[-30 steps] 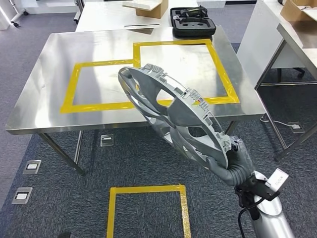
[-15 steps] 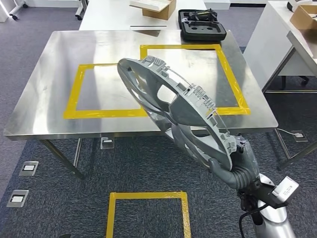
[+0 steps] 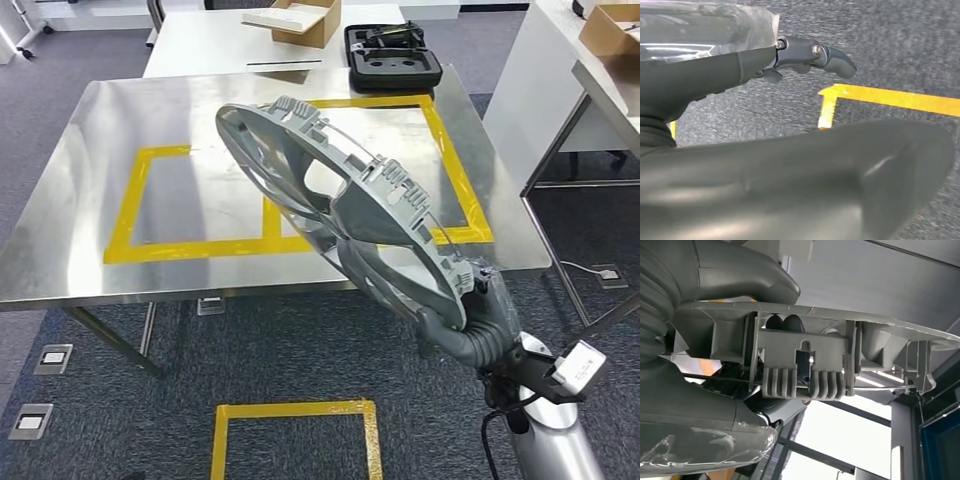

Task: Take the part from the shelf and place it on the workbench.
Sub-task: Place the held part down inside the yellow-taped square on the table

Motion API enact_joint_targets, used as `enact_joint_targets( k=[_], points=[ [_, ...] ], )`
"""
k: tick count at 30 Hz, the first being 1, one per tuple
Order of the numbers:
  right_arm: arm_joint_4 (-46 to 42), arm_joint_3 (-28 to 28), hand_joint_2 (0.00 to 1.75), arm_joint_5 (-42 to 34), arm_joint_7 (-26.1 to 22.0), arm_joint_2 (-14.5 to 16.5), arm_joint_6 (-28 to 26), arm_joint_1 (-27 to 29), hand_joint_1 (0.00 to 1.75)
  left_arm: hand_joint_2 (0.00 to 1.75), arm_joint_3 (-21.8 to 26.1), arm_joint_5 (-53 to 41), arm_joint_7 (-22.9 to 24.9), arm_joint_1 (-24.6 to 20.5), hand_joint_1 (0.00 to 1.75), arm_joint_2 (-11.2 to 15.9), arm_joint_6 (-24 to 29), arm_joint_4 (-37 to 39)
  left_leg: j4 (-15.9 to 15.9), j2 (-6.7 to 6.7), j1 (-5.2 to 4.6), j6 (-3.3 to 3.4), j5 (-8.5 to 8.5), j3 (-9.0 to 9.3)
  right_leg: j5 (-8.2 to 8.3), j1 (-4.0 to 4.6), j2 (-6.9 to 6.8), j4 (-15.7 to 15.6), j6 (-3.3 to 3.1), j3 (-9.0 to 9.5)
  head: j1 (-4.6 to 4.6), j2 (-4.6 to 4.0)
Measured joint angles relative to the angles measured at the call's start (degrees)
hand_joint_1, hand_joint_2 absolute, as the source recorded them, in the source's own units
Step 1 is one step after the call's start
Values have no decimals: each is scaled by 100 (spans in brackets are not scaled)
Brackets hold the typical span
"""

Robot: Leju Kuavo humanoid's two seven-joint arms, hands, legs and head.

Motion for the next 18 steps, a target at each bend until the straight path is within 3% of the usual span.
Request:
enact_joint_targets(
  k=[2, 5, 8, 9, 12, 13, 14, 16, 18],
  points=[
    [21, 26, 175, 1, -5, 1, -2, -2, 175, 0, 6, 0, -30, 0, 0, 8, -1, 3, -589, -1, -33, 70, 365, 220, -99, 11, 6, -3, 45, 124, 4, -1],
    [44, 62, 175, 19, -35, 2, -40, -3, 175, 0, 32, -5, -77, -9, 0, 22, -2, 7, -934, -3, -72, 168, 291, 389, -142, 18, 11, -3, 146, 149, 9, 0],
    [57, 90, 175, 78, -54, -5, -109, -4, 175, 0, 63, -24, -114, -1, 0, 38, -2, 7, -1060, -8, -23, 237, 239, 510, -212, 10, 5, 179, 232, 67, 19, 0],
    [61, 99, 175, 105, -63, -7, -141, -5, 175, 0, 71, -31, -125, -2, 0, 43, -4, 7, -1087, -9, -7, 257, 227, 554, -305, 2, 5, 435, 261, -76, 25, 0],
    [70, 134, 175, 215, -95, -5, -254, 30, 175, 0, 84, -52, -149, -3, 0, 49, -10, 7, -1100, -8, -4, 288, 138, 648, -610, -31, 4, 1462, 326, -771, 30, 0],
    [72, 146, 175, 261, -105, -5, -286, 51, 175, 0, 86, -56, -153, 4, 0, 50, -8, 7, -1100, -9, -3, 285, 96, 698, -575, -37, 4, 1586, 335, -918, 30, 0],
    [74, 159, 175, 311, -114, -8, -314, 71, 175, 0, 89, -58, -152, 10, 0, 53, -4, 7, -1100, -11, -2, 279, 48, 761, -422, -41, 3, 1505, 338, -967, 31, 0],
    [79, 178, 175, 431, -128, -17, -390, 101, 175, 0, 91, -65, -152, 17, 0, 57, -1, 7, -1103, -16, 0, 248, -69, 909, 136, -40, 0, 864, 315, -831, 32, 0],
    [103, 198, 175, 540, -137, -23, -476, 118, 175, 0, 93, -70, -153, 10, 0, 59, 1, 10, -1110, -15, -5, 185, -169, 1016, 443, -7, -8, 318, 253, -701, 24, -1]
  ],
)
